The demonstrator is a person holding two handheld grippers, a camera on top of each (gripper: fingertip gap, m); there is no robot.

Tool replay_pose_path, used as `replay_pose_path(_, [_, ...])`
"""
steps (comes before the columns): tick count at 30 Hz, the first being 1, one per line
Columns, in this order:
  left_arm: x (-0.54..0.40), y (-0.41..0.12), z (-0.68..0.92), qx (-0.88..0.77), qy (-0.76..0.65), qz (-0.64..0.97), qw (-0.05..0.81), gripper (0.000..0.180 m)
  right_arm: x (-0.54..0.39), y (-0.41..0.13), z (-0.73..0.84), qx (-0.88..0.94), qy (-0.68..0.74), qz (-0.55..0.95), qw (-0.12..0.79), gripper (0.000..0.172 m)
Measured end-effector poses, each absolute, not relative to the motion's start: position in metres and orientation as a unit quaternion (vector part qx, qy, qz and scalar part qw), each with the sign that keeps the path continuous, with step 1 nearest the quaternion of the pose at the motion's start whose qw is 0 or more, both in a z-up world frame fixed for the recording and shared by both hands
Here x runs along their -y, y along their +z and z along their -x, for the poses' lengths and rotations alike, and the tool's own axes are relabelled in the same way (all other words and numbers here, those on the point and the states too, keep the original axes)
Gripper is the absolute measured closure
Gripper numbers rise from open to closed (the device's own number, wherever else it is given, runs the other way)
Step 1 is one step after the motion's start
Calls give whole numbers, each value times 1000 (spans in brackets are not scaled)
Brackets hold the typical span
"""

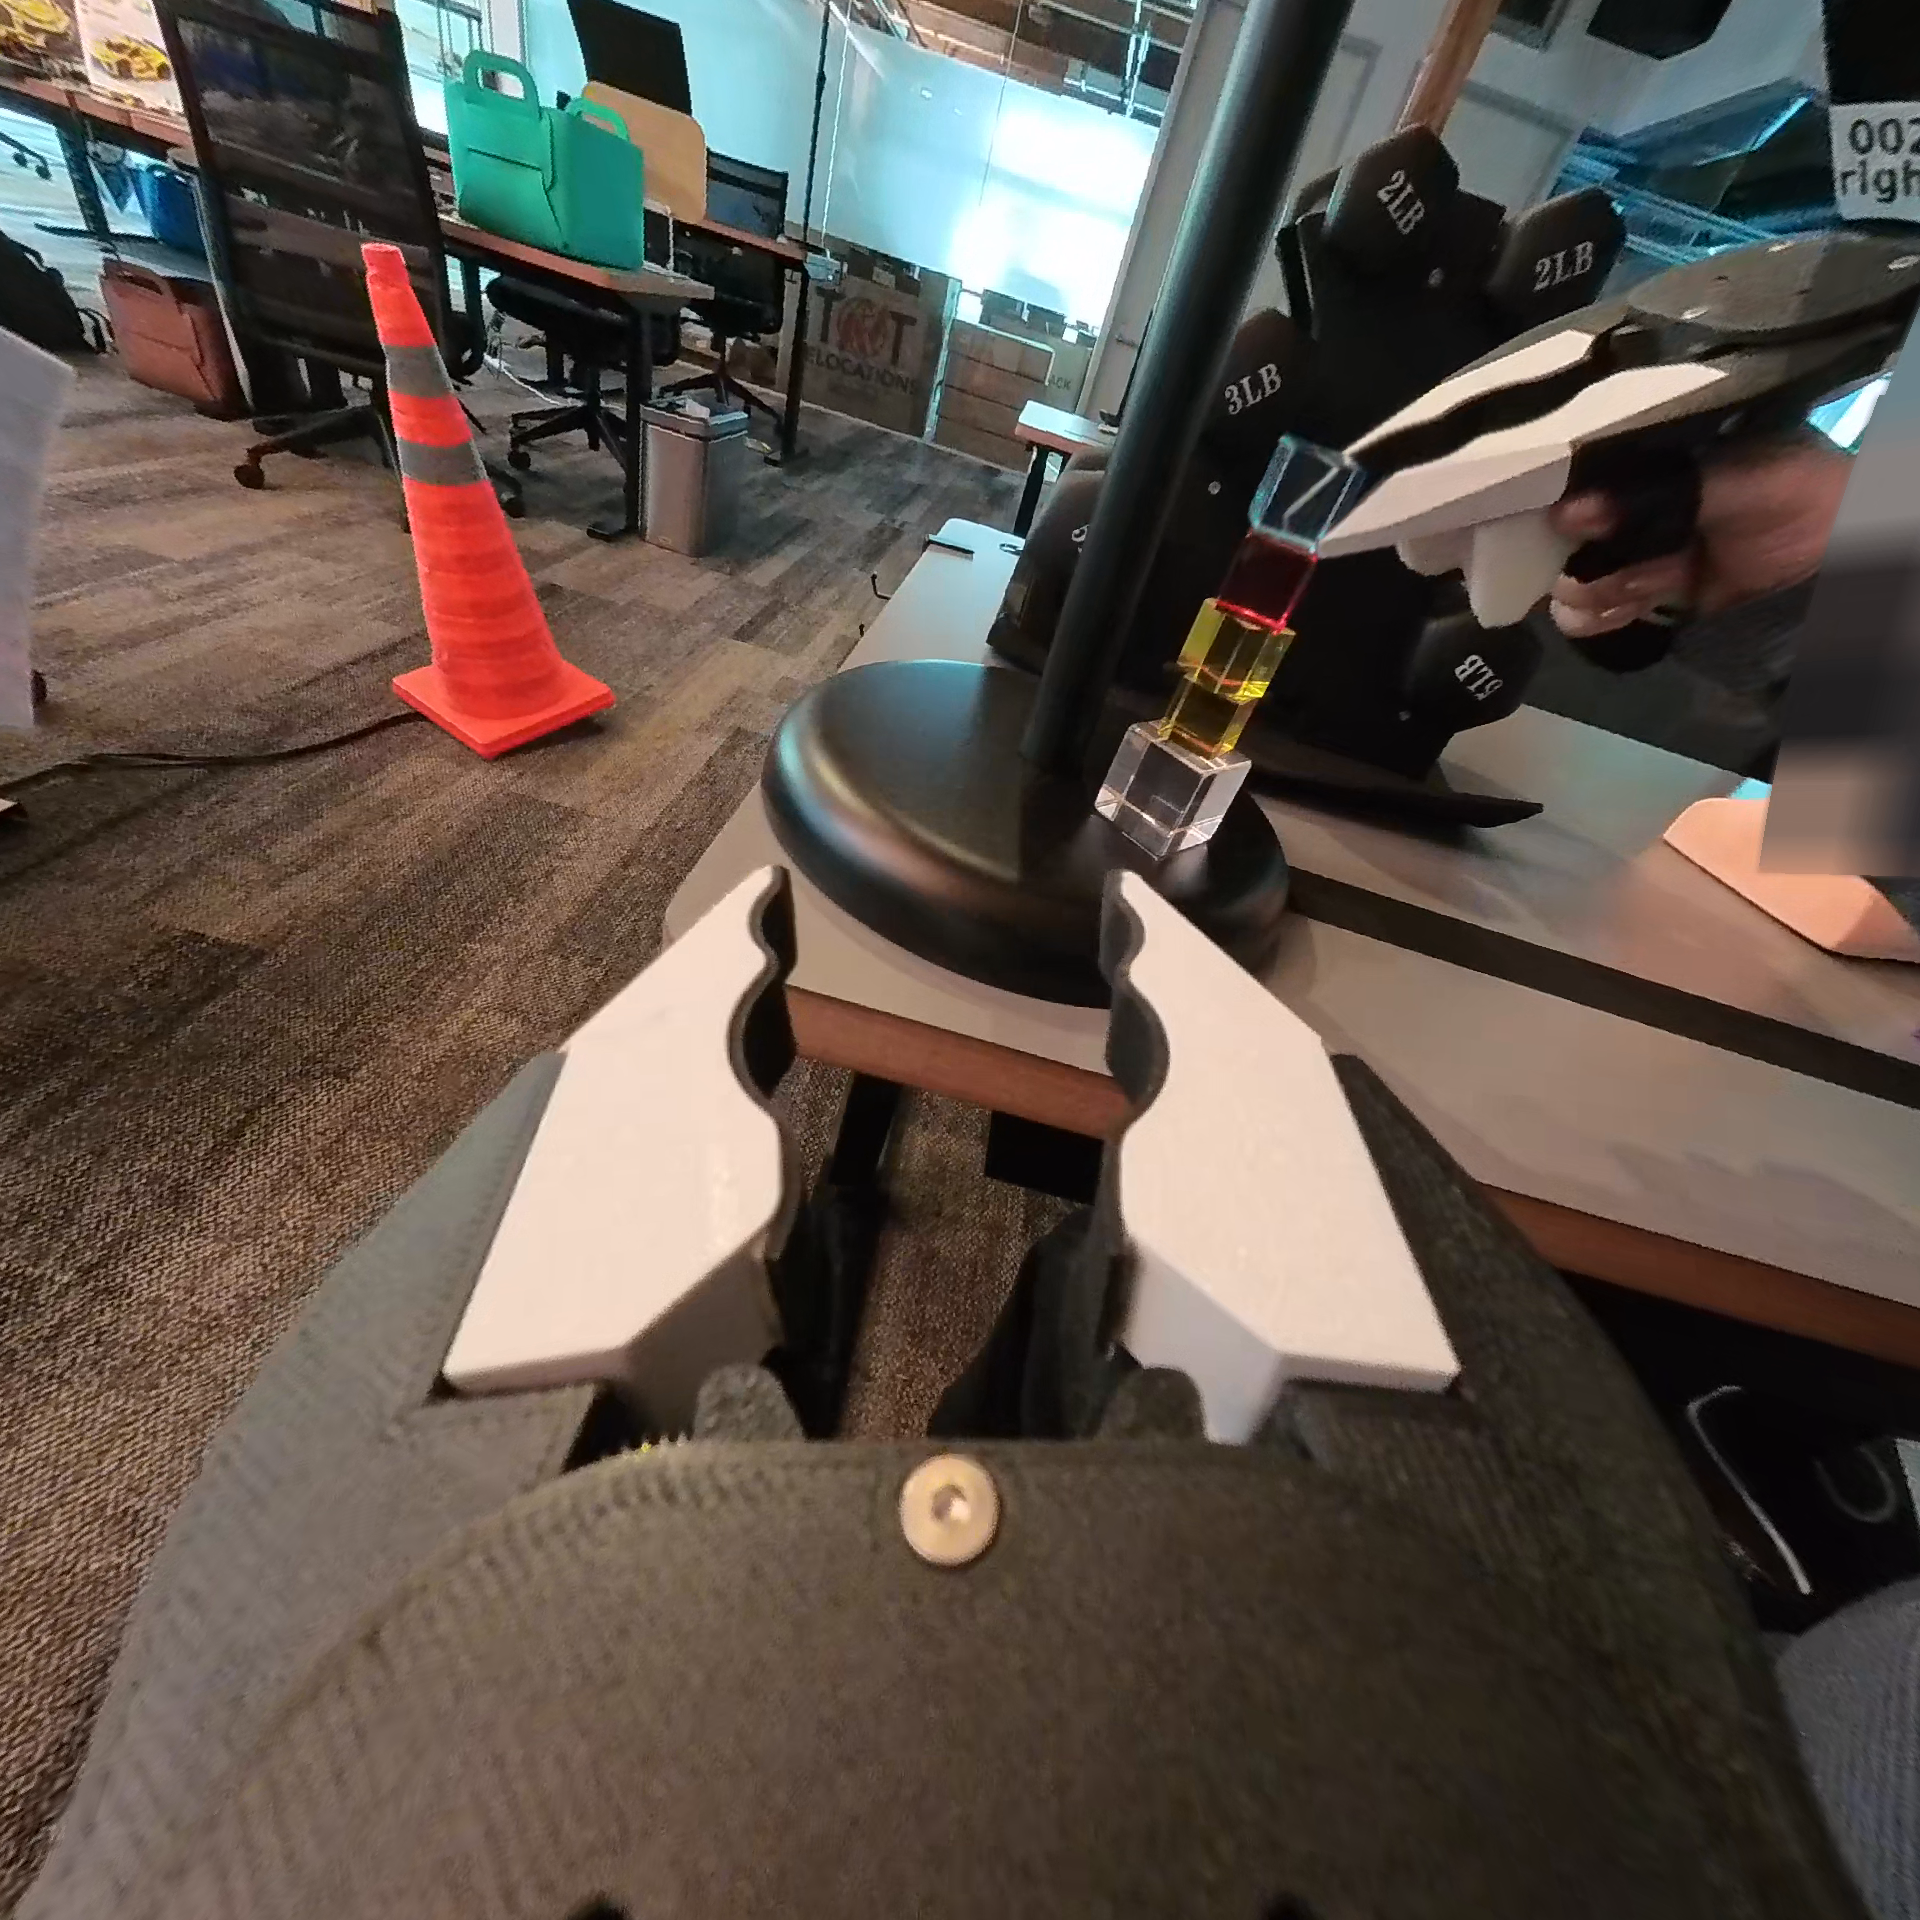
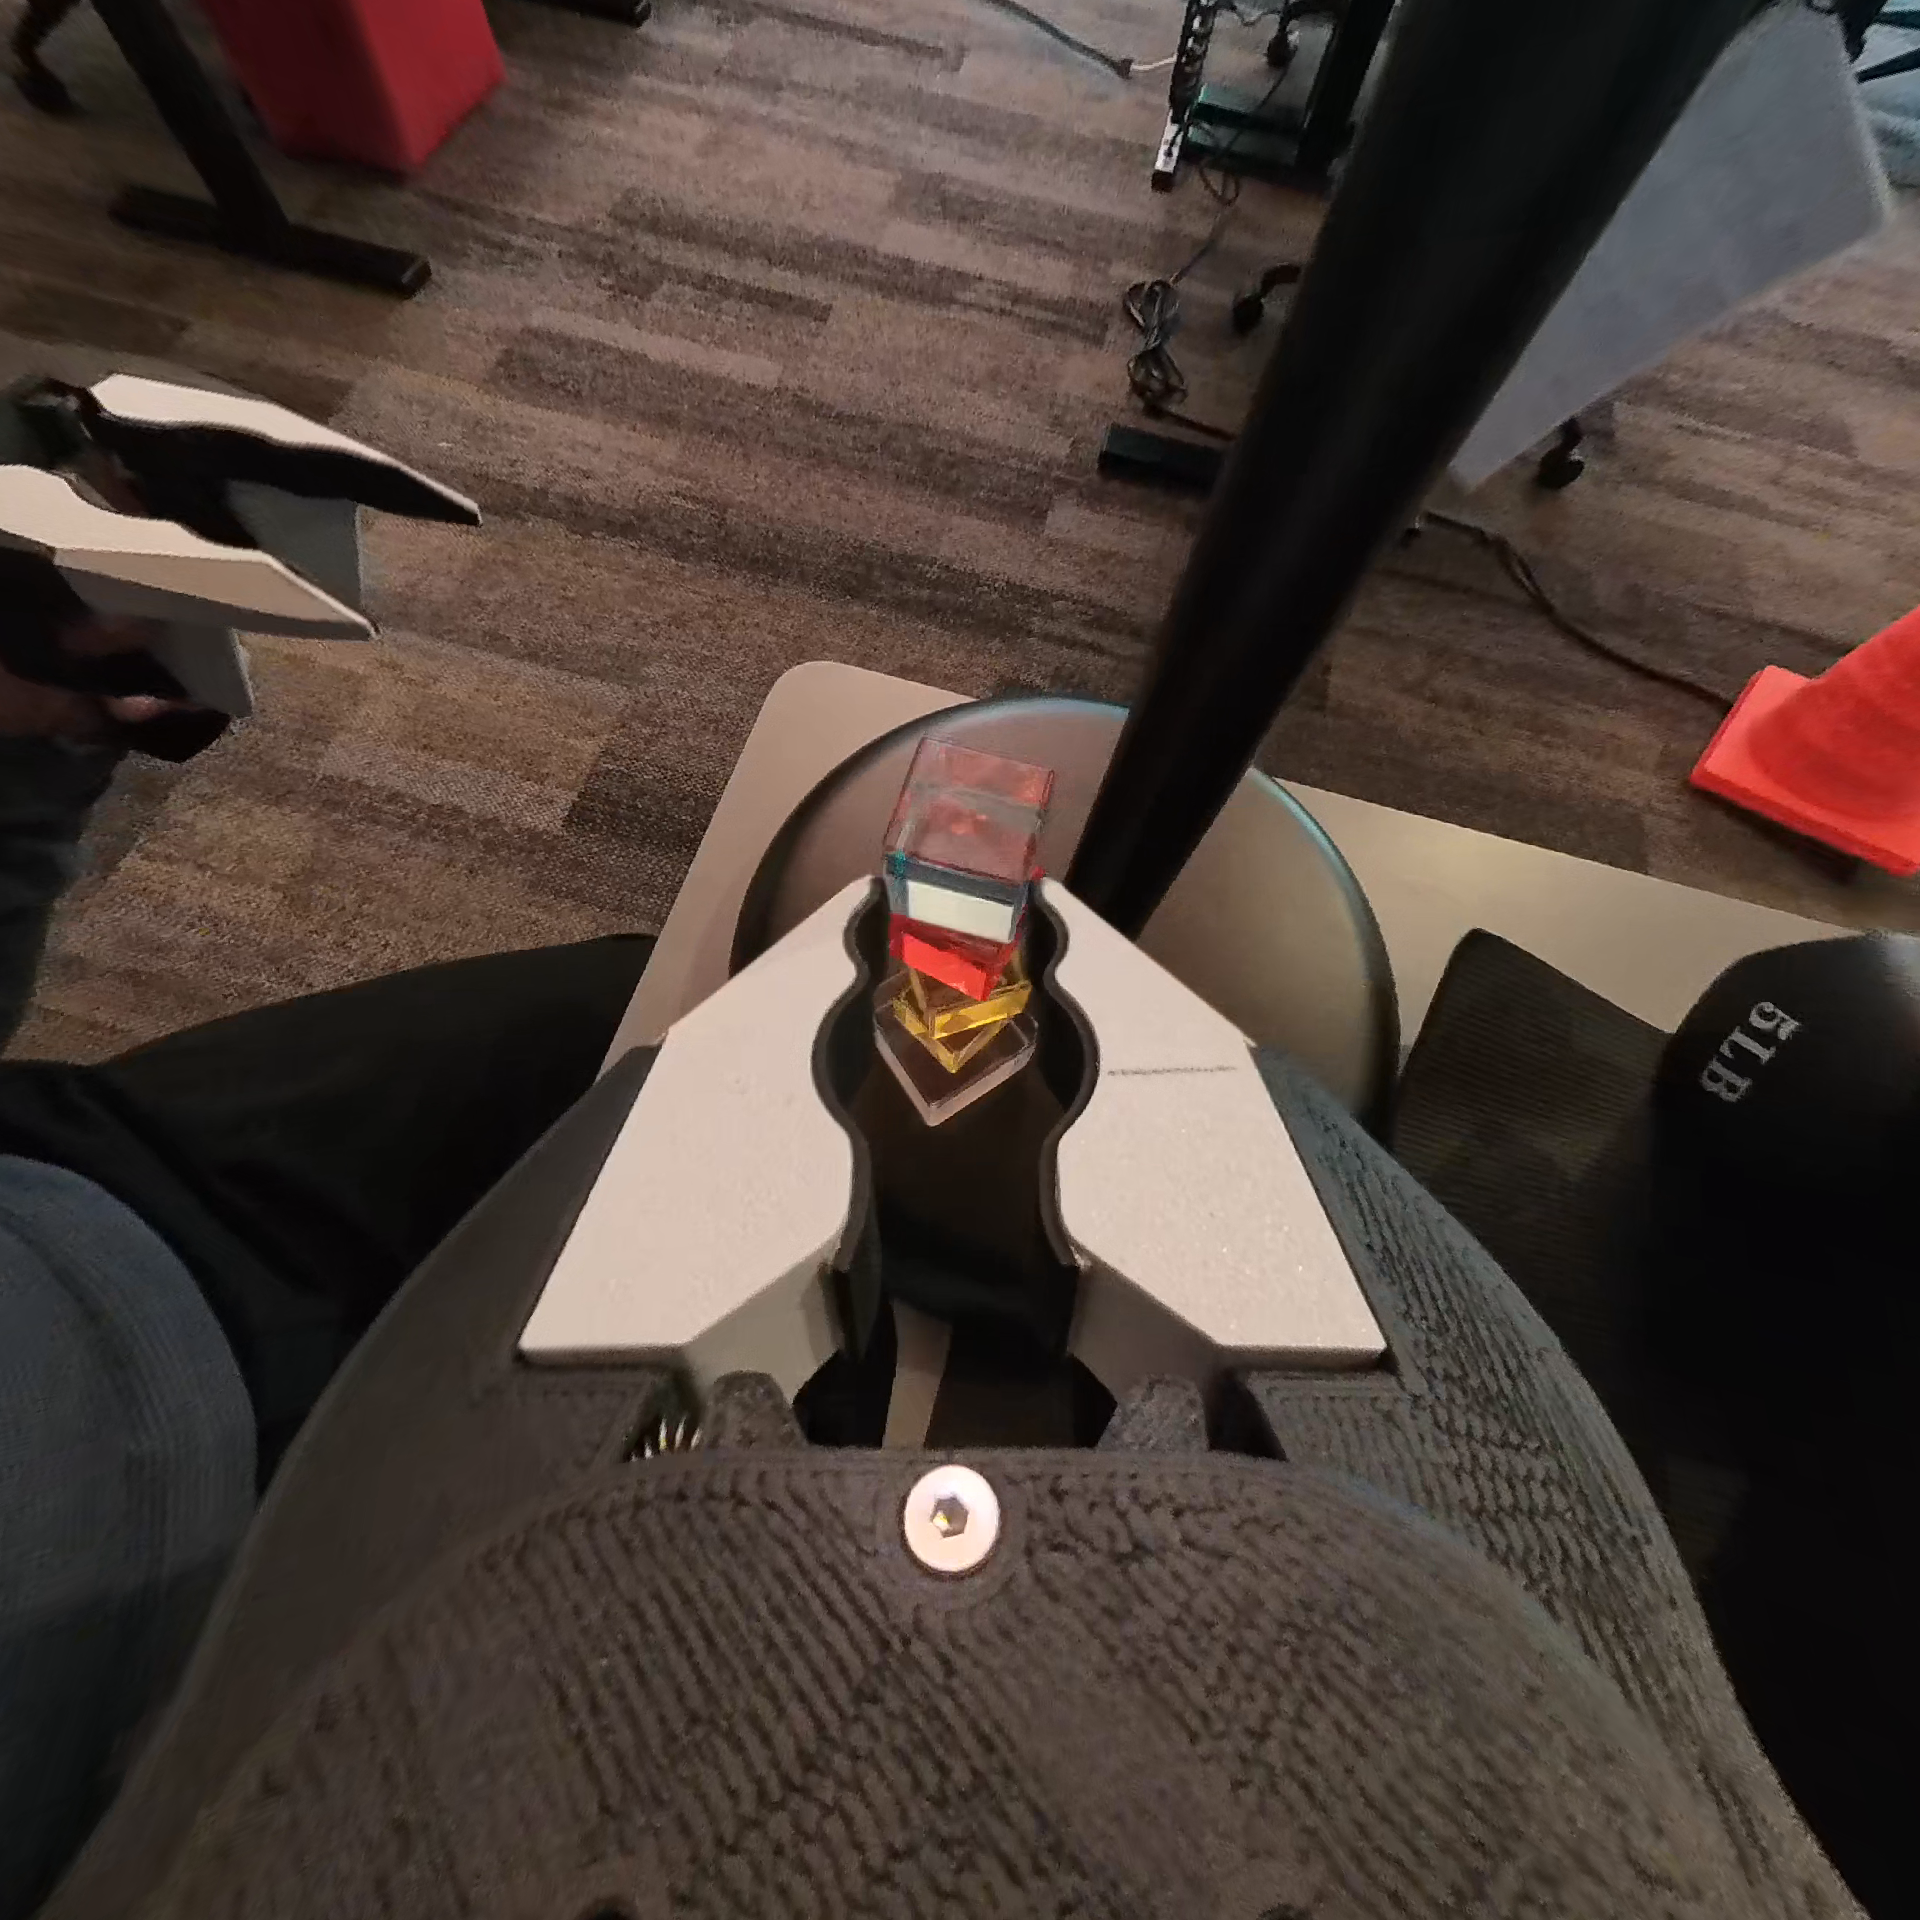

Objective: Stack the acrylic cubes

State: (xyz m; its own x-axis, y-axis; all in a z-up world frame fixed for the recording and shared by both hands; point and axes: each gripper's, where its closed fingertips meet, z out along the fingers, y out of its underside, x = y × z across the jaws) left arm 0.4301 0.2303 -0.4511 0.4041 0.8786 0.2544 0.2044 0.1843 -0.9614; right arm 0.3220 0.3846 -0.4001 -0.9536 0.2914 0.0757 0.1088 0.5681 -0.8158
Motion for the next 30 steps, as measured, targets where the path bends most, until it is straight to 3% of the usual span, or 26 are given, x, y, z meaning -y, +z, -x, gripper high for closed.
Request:
replay_pose_path(4, [-234, -452, -430, 470, 267, 578, 612, 121, -386, -400, -321, 877, 454, 117, 102, 145])
replay_pose_path(11, [-240, -450, -430, 464, 266, 581, 613, 118, -420, -385, -332, 856, 479, 148, 126, 120])
replay_pose_path(17, [-241, -443, -424, 457, 282, 557, 634, 114, -595, -373, -345, 772, 441, 290, 355, 122])
replay_pose_path(22, [-268, -440, -413, 429, 266, 547, 667, 113, -794, -412, -407, 626, 338, 498, 496, 123])
replay_pose_path(26, [-290, -446, -405, 418, 256, 570, 660, 113, -882, -465, -480, 577, 265, 602, 484, 129])
replay_pose_path(30, [-307, -448, -402, 410, 227, 576, 670, 112, -888, -506, -504, 583, 305, 642, 393, 121])
